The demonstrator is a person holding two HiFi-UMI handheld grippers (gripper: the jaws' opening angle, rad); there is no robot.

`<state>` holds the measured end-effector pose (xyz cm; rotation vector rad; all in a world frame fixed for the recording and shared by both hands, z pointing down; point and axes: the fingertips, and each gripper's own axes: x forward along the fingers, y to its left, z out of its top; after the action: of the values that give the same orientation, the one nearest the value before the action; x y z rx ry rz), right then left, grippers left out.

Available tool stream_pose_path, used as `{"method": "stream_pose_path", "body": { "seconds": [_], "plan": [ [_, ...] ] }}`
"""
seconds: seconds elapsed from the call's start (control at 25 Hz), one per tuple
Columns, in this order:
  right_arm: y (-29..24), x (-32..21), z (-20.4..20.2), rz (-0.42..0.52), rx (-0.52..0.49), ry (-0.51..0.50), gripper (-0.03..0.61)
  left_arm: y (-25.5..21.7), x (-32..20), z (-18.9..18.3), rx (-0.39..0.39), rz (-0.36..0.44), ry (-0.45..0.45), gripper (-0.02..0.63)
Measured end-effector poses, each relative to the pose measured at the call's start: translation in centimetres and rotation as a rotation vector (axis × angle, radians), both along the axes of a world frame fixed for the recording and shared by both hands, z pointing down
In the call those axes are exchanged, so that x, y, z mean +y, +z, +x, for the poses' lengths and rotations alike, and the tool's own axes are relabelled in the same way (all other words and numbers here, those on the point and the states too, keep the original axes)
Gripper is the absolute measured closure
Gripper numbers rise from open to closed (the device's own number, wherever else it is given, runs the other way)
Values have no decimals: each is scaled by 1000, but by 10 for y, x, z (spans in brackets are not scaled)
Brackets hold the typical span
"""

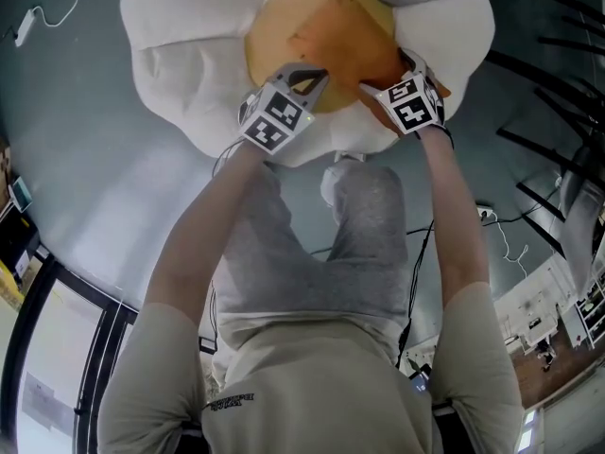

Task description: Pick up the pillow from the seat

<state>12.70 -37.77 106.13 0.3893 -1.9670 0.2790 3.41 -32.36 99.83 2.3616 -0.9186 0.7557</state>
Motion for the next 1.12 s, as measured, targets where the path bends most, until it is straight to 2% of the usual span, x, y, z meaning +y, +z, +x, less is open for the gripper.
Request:
{"method": "stream_pose_path", "body": {
  "seconds": [0.2,0.4,0.48,0.6,0.68,0.76,1.0,1.12],
  "plan": [
    [18,-3,6,-25,52,19,93,8,-3,5,1,-13,12,604],
    [14,2,2,-36,88,4,263,0,-2,0,-4,-20,9,604],
    [2,7,3,-34,87,17,310,-8,3,-2,-27,-24,29,604],
    [-28,8,7,-65,49,165,327,-31,8,-8,-47,-23,38,604],
    [-56,2,11,-64,8,274,327,-57,7,-14,-30,-21,18,604],
    [-95,-3,8,-26,-37,315,325,-89,5,-21,2,-27,-7,604],
    [-246,-4,-26,67,-143,271,313,-216,-4,-54,48,11,-125,604],
    [-332,-12,-41,133,-201,271,308,-294,-13,-65,64,77,-161,604]
  ]
}}
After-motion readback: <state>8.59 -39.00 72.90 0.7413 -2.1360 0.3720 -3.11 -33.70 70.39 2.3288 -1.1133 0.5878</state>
